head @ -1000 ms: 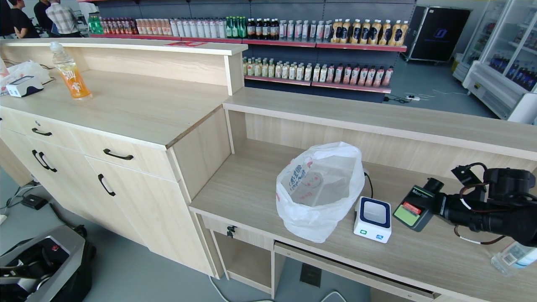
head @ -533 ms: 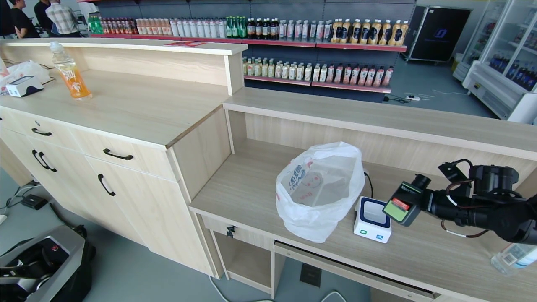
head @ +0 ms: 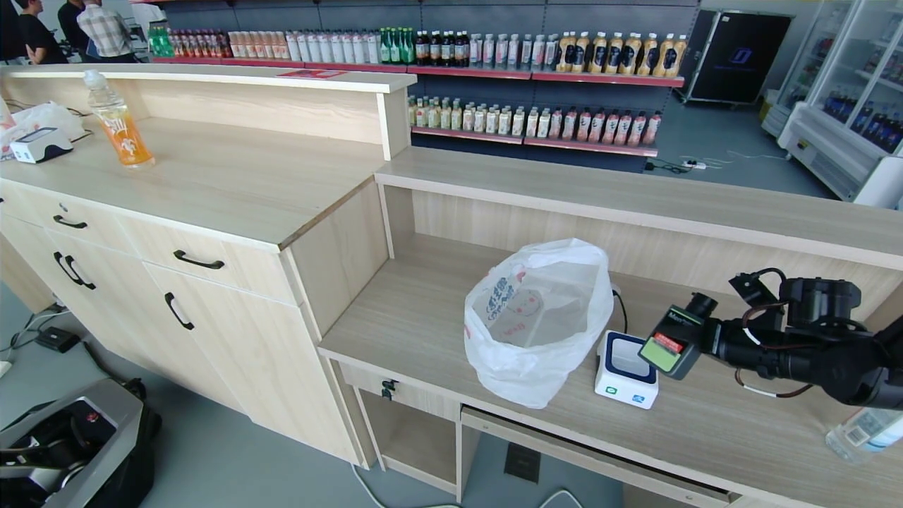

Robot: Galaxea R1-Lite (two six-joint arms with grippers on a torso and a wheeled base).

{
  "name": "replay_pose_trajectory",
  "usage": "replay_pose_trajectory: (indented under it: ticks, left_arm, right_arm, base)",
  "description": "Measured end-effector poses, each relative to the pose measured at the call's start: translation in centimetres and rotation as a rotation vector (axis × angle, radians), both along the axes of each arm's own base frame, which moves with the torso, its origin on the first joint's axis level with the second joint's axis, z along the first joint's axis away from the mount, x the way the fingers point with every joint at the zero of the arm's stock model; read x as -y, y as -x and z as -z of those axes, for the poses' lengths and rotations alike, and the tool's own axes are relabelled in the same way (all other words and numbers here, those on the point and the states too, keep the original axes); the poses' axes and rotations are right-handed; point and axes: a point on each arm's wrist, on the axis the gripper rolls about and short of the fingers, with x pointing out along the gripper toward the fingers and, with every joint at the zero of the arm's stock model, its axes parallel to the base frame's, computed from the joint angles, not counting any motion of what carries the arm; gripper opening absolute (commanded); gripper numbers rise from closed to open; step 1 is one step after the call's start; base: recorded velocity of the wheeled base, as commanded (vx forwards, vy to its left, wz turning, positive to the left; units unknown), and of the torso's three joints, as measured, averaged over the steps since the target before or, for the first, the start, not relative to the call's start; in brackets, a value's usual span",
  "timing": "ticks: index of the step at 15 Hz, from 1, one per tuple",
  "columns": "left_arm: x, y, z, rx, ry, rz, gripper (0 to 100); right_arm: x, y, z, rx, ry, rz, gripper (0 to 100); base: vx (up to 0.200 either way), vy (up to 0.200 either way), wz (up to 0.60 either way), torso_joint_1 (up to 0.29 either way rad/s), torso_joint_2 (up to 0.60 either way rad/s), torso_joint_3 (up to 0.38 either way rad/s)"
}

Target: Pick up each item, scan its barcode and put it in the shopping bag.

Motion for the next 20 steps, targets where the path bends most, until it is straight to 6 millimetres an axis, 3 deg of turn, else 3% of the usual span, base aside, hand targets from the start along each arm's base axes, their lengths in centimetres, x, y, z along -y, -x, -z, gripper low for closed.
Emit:
replay_pose_trajectory:
  ticks: [3, 5, 7, 9, 13, 15, 20]
  left_arm:
    - [0.0, 0.0, 0.0, 0.000, 0.000, 0.000, 100]
    - [0.0, 0.0, 0.0, 0.000, 0.000, 0.000, 100]
    - [0.0, 0.0, 0.0, 0.000, 0.000, 0.000, 100]
    - [0.0, 0.0, 0.0, 0.000, 0.000, -0.001, 100]
    - [0.0, 0.0, 0.0, 0.000, 0.000, 0.000, 100]
    - [0.0, 0.0, 0.0, 0.000, 0.000, 0.000, 100]
    - [0.0, 0.0, 0.0, 0.000, 0.000, -0.001, 100]
  right_arm:
    - [0.0, 0.1, -0.4, 0.014, 0.011, -0.003, 0]
    - [-0.2, 0.9, -2.2, 0.075, 0.073, -0.013, 0]
    - [-0.4, 3.0, -5.4, 0.210, 0.305, -0.018, 0]
    - [0.2, 6.1, -8.5, 0.291, 0.604, 0.101, 0]
    - [-0.3, 10.9, -13.3, 0.480, 0.839, 0.407, 0]
    - [-1.4, 11.8, -14.1, 0.508, 0.868, 0.559, 0]
    - [-4.8, 12.9, -13.7, 0.433, 0.811, 0.806, 0]
  base:
    - [0.000, 0.000, 0.00, 0.000, 0.00, 0.000]
    - [0.000, 0.000, 0.00, 0.000, 0.00, 0.000]
    - [0.000, 0.000, 0.00, 0.000, 0.00, 0.000]
    - [0.000, 0.000, 0.00, 0.000, 0.00, 0.000]
    - [0.000, 0.000, 0.00, 0.000, 0.00, 0.000]
    - [0.000, 0.000, 0.00, 0.000, 0.00, 0.000]
    - [0.000, 0.000, 0.12, 0.000, 0.00, 0.000]
